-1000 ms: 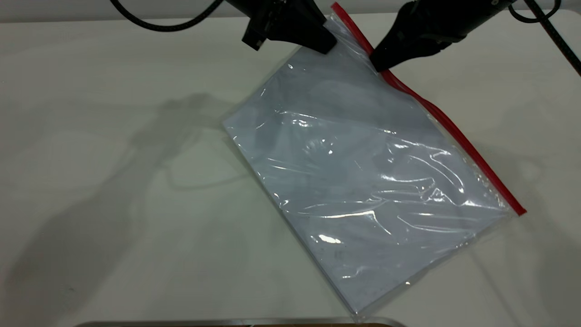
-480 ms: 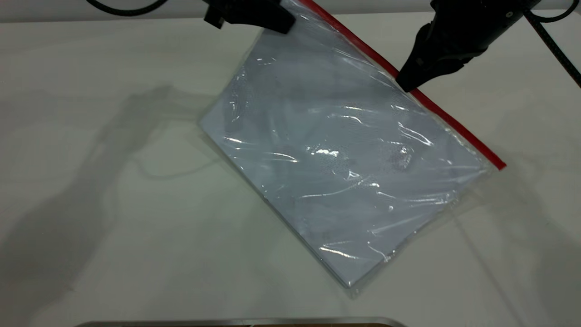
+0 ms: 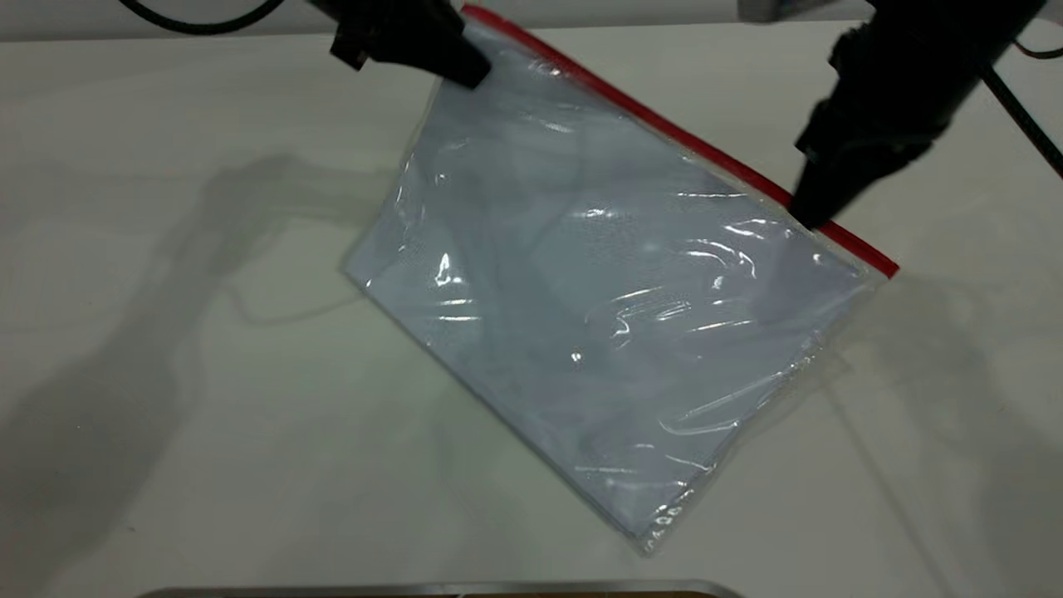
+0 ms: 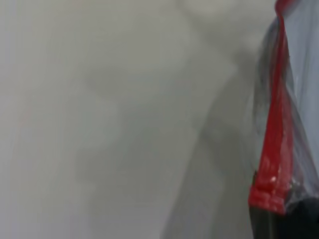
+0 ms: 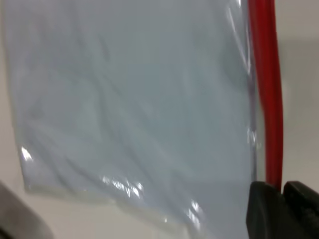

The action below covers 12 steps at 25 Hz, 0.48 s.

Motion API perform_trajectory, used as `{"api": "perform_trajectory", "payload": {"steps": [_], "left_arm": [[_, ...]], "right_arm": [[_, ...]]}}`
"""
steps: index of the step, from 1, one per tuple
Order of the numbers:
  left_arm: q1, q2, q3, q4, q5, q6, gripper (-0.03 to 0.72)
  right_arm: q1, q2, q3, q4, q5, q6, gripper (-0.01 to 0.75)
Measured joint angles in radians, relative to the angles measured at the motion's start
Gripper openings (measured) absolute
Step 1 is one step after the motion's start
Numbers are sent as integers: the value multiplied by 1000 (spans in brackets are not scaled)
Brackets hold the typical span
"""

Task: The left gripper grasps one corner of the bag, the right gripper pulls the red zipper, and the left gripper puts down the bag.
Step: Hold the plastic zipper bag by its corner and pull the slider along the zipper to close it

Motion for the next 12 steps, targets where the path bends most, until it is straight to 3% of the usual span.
{"api": "perform_trajectory", "payload": {"steps": [5, 12], "left_arm": [[1, 0, 0, 63, -22, -48, 53], [1, 0, 0, 70, -16, -54, 59]], "right_arm": [[0, 0, 0, -149, 60, 182, 47], [0, 0, 0, -166, 58, 211, 63]]}}
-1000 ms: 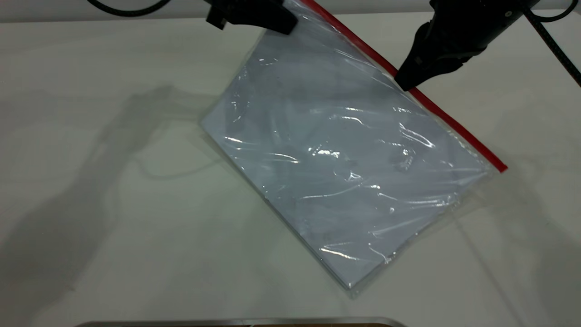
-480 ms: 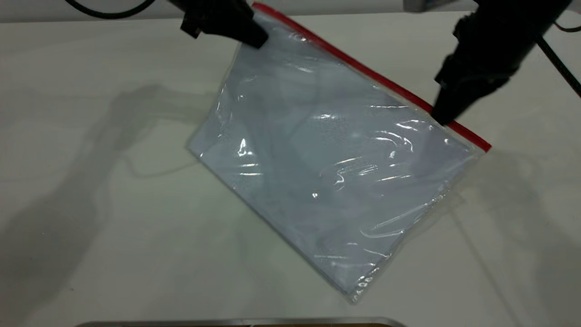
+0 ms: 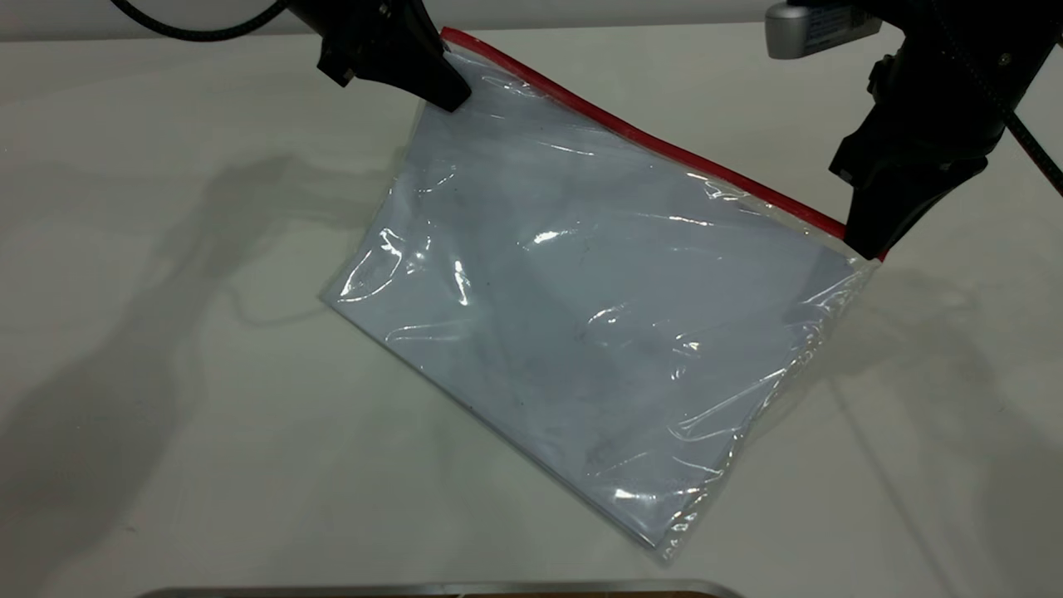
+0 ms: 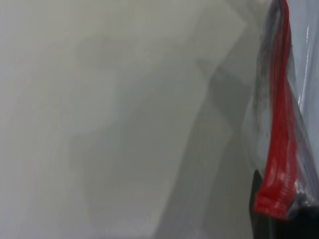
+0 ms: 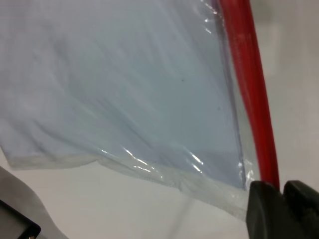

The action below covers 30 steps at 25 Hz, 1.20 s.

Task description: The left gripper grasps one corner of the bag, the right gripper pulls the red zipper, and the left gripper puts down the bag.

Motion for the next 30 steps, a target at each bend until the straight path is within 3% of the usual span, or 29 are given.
{"api": "perform_trajectory", "payload": {"steps": [2, 5, 11, 15, 18, 24, 30], "left_arm": [[0, 0, 0, 5, 0, -1, 73], [3, 0, 0, 30, -9, -23, 142], [8, -6, 0, 41, -68, -167, 459], [8, -64, 0, 150, -144, -368, 615], [8, -163, 0, 292, -157, -600, 643], [8, -423, 0, 549, -136, -974, 625], [8, -662, 0, 712, 17, -1220, 590]], "right_arm": [[0, 0, 0, 10, -7, 0, 85], [-2, 0, 0, 22, -14, -2, 175], [-2, 0, -19, 23, -79, -5, 468], [-2, -21, -93, 8, -86, -5, 576], [-3, -93, -162, 3, -75, 9, 588], [-3, -370, -241, 1, -34, 35, 579], [-3, -696, -246, -1, 114, 57, 578]]}}
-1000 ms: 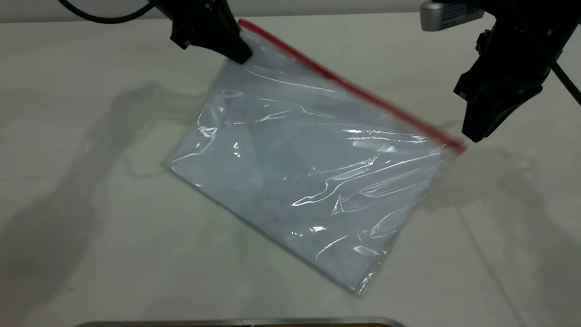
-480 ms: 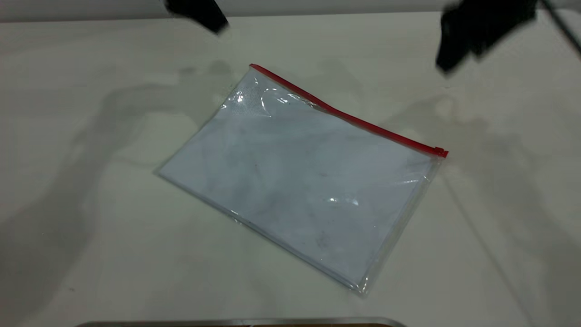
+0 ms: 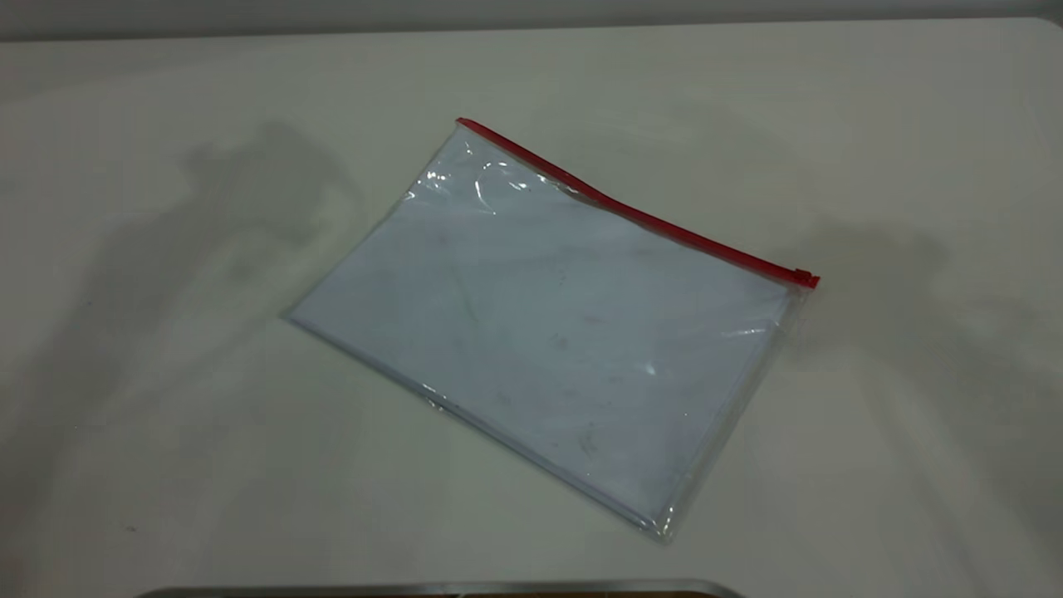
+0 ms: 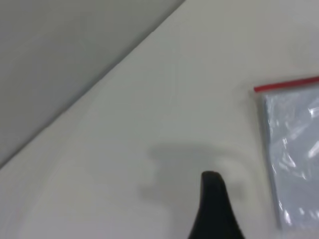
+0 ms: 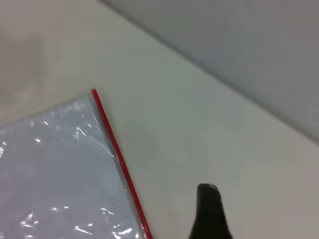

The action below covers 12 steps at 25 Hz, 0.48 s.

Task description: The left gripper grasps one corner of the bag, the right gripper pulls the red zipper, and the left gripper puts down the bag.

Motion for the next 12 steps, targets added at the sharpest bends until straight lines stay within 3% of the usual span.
{"api": "perform_trajectory", "payload": {"steps": [4, 12], "left_arm": [[0, -116, 1, 99, 171, -134, 588], [0, -265, 95, 209, 171, -418, 588]], "right_arm": [[0, -179, 0, 0, 116, 60, 578], [0, -473, 61, 0, 363, 115, 578]]}}
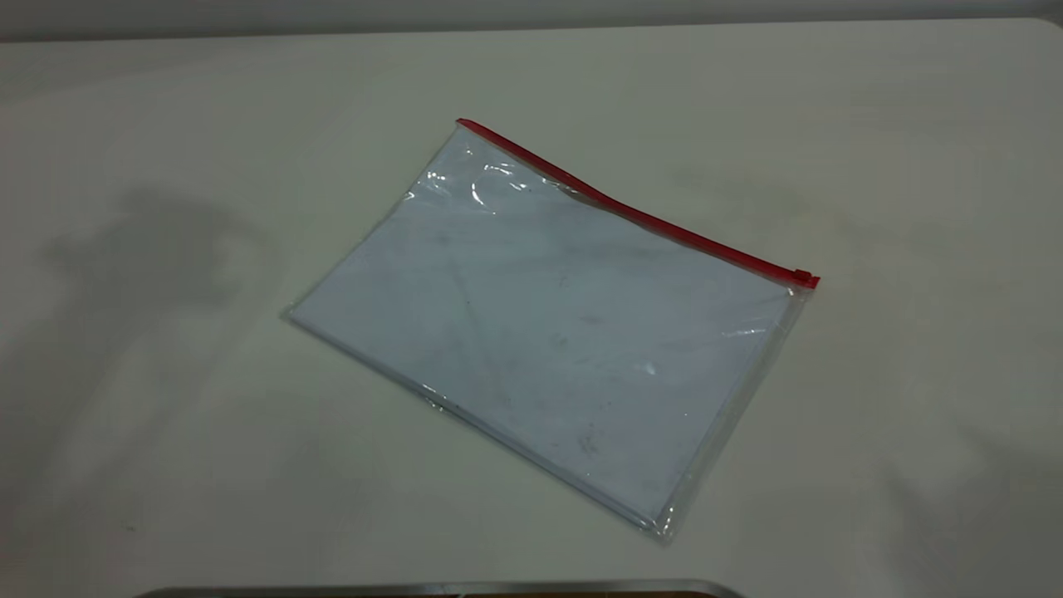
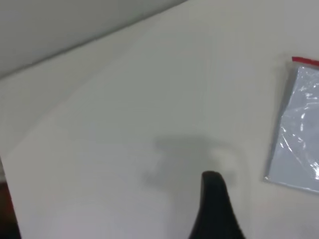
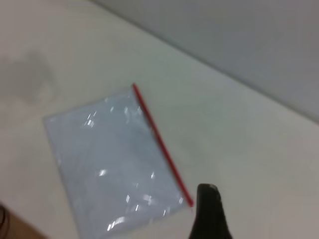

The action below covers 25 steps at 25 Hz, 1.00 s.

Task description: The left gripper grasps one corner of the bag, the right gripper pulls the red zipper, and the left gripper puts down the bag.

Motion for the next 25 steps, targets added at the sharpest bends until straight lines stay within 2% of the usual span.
{"api": "perform_trajectory", "payload": {"steps": [6, 13, 21, 25], "left_arm": [[0, -198, 309, 0, 0, -119, 588], [0, -478, 677, -1, 0, -176, 588], [0, -809, 969, -1, 0, -178, 588], [0, -995, 1073, -1, 0, -178, 588]], "right_arm": [[0, -249, 192, -1, 90, 24, 578], [0, -541, 426, -1, 95, 49, 578], [0, -754, 682, -42, 95, 51, 578], [0, -811, 774, -54, 47, 52, 578]]}}
